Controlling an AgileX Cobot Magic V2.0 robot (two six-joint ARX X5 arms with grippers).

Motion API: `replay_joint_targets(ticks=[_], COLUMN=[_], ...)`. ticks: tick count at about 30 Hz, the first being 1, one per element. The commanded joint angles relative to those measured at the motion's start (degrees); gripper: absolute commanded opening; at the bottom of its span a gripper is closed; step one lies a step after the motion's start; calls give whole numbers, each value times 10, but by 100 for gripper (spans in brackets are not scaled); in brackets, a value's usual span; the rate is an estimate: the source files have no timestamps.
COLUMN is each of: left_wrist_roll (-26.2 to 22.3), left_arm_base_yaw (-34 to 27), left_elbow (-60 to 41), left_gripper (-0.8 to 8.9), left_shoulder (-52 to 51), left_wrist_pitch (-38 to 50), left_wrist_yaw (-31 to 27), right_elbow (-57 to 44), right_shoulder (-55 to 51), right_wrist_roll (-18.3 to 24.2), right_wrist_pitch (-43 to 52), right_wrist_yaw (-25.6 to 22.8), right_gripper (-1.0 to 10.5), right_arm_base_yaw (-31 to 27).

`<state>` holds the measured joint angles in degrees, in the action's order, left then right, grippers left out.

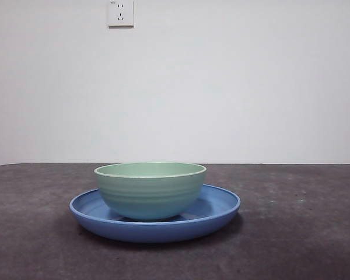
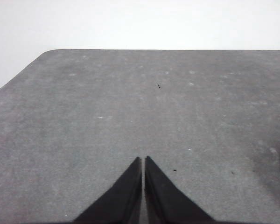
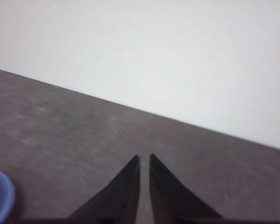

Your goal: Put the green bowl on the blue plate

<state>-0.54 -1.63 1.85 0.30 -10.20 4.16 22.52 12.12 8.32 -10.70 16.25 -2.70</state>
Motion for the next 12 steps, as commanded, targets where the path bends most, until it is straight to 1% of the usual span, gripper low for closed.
replay_joint_targets(ticks=[1,4,7,9,12], left_wrist_roll=[-3,-3,-3,-3,-3], left_arm_base_yaw=[-1,-1,-1,-1,-1], left_elbow=[-12,-12,-12,-12,-12], left_gripper=[11,11,11,11,11], left_shoulder=[-1,-1,-1,-1,-1], left_wrist_pitch=[-5,-5,-5,-5,-5], left_wrist_yaw=[-3,-3,-3,-3,-3], right_elbow=[-62,-116,-154,-173,-195], right_shoulder=[-28,-57,-77,-87,-103], right_wrist_roll=[-32,-47,-51,-51,-51], right_wrist_pitch=[49,64,64,64,64], right_wrist_yaw=[-30,-66,-93,-105,-108], right_gripper=[32,32,32,32,32], right_arm_base_yaw=[-8,-9,-9,-9,-9])
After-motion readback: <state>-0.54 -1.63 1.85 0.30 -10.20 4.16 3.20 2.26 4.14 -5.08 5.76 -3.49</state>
